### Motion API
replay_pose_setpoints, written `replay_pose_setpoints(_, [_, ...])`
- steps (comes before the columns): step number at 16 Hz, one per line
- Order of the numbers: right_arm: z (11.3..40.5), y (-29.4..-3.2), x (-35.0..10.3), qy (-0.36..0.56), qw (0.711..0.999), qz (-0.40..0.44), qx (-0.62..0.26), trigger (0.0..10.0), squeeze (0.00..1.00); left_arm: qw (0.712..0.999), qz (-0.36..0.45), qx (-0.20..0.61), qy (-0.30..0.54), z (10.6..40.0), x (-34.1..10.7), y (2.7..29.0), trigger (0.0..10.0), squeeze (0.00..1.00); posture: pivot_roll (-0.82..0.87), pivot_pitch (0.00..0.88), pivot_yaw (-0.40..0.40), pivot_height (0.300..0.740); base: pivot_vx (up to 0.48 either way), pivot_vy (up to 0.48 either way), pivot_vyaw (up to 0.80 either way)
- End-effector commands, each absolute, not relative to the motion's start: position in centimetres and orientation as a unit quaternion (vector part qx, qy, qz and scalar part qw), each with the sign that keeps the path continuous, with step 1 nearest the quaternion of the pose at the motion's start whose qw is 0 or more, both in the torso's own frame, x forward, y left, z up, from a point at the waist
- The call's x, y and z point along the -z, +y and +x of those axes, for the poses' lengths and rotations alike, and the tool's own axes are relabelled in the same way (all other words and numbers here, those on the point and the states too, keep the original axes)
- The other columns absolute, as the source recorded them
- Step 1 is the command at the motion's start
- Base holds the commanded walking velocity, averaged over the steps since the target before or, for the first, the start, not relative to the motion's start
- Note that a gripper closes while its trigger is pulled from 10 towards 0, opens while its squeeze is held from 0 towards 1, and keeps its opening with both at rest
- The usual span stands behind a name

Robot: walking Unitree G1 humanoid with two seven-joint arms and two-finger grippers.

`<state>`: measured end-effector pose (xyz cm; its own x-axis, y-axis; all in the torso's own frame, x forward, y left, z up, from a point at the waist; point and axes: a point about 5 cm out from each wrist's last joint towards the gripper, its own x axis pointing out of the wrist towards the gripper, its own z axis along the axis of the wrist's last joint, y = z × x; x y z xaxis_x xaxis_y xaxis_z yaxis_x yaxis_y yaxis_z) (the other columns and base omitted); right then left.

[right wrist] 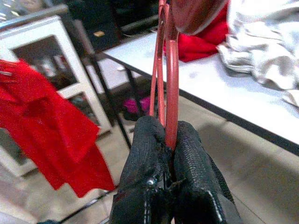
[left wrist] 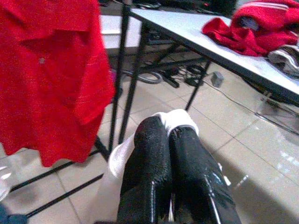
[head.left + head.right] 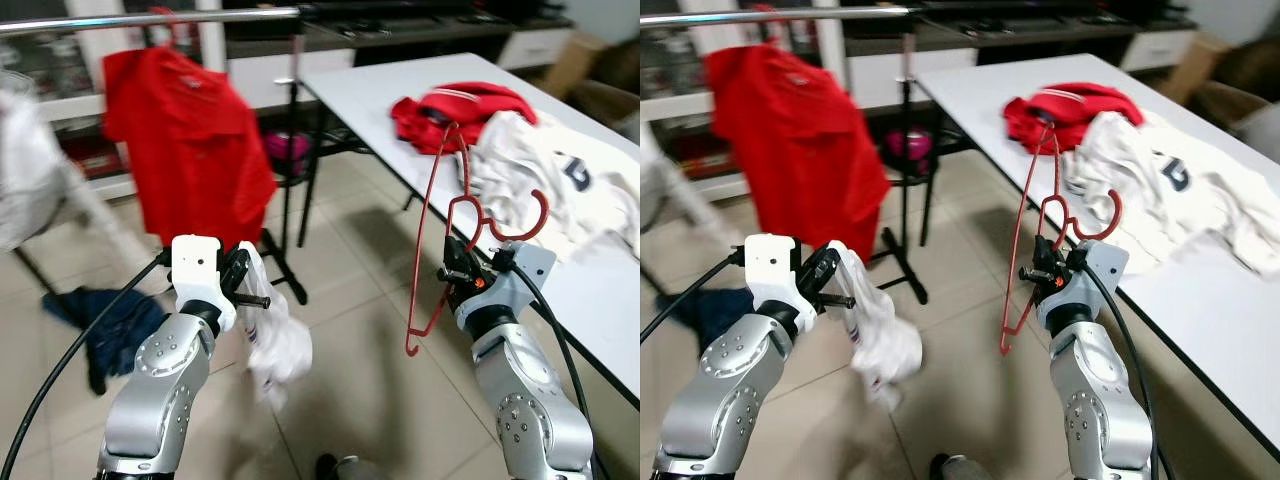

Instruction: Hang hanger

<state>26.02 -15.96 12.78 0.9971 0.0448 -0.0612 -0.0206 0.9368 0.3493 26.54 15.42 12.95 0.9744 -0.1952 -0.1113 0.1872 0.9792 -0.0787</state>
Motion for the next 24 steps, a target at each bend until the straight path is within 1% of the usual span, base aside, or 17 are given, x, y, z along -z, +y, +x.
replay_pose_setpoints(1, [26.05, -16.31, -12.83, 0.038, 0.985, 0.167, -0.008, 10.0, 0.00, 0.993, -0.030, 0.109, 0.039, 26.63, -13.76, 14.99, 10.0, 0.00, -0.07, 0.003, -0.061, 0.727, 0.000, 0.000, -0.80])
replay_pose_setpoints(4, [26.08, -16.27, -12.78, 0.041, 0.986, 0.162, -0.006, 10.0, 0.00, 0.993, -0.030, 0.111, 0.040, 26.66, -13.81, 14.99, 10.0, 0.00, -0.07, 0.003, -0.061, 0.727, 0.000, 0.000, -0.80])
replay_pose_setpoints(7, [26.01, -16.11, -13.01, 0.027, 0.982, 0.185, -0.018, 10.0, 0.00, 0.990, -0.030, 0.127, 0.051, 26.60, -13.65, 14.87, 10.0, 0.00, -0.07, 0.000, -0.059, 0.727, 0.000, 0.000, -0.80])
replay_pose_setpoints(10, [26.07, -16.16, -12.92, 0.033, 0.983, 0.177, -0.016, 10.0, 0.00, 0.988, -0.043, 0.143, 0.045, 26.53, -14.15, 15.10, 10.0, 0.00, -0.07, 0.000, -0.070, 0.727, 0.000, 0.000, -0.80])
replay_pose_setpoints(13, [26.08, -15.92, -12.63, 0.043, 0.983, 0.178, -0.023, 10.0, 0.00, 0.988, -0.030, 0.145, 0.044, 26.44, -14.15, 15.35, 10.0, 0.00, -0.06, 0.000, -0.070, 0.727, 0.000, 0.000, -0.80])
replay_pose_setpoints(16, [26.16, -15.70, -12.49, 0.043, 0.987, 0.152, -0.023, 10.0, 0.00, 0.987, -0.027, 0.151, 0.044, 26.51, -14.18, 15.34, 10.0, 0.00, -0.06, 0.000, -0.047, 0.727, 0.000, 0.000, -0.80])
replay_pose_setpoints(17, [26.18, -15.78, -12.52, 0.040, 0.988, 0.146, -0.018, 10.0, 0.00, 0.987, -0.027, 0.154, 0.045, 26.66, -14.23, 15.39, 10.0, 0.00, -0.07, 0.000, -0.038, 0.727, 0.000, 0.000, -0.80])
replay_pose_setpoints(19, [26.11, -16.24, -12.50, 0.039, 0.994, 0.102, 0.009, 10.0, 0.00, 0.987, -0.028, 0.154, 0.039, 27.13, -14.43, 15.47, 10.0, 0.00, -0.08, 0.000, -0.024, 0.727, 0.000, 0.000, -0.80])
replay_pose_setpoints(21, [26.05, -16.39, -12.37, 0.042, 0.995, 0.084, 0.019, 10.0, 0.00, 0.987, -0.030, 0.151, 0.038, 27.26, -14.45, 15.49, 10.0, 0.00, -0.08, 0.000, -0.024, 0.727, 0.000, 0.000, -0.80])
replay_pose_setpoints(24, [25.77, -16.19, -12.07, 0.055, 0.992, 0.114, 0.006, 10.0, 0.00, 0.989, -0.033, 0.142, 0.029, 27.41, -14.43, 15.56, 10.0, 0.00, -0.08, 0.000, -0.021, 0.727, 0.000, 0.000, -0.80])
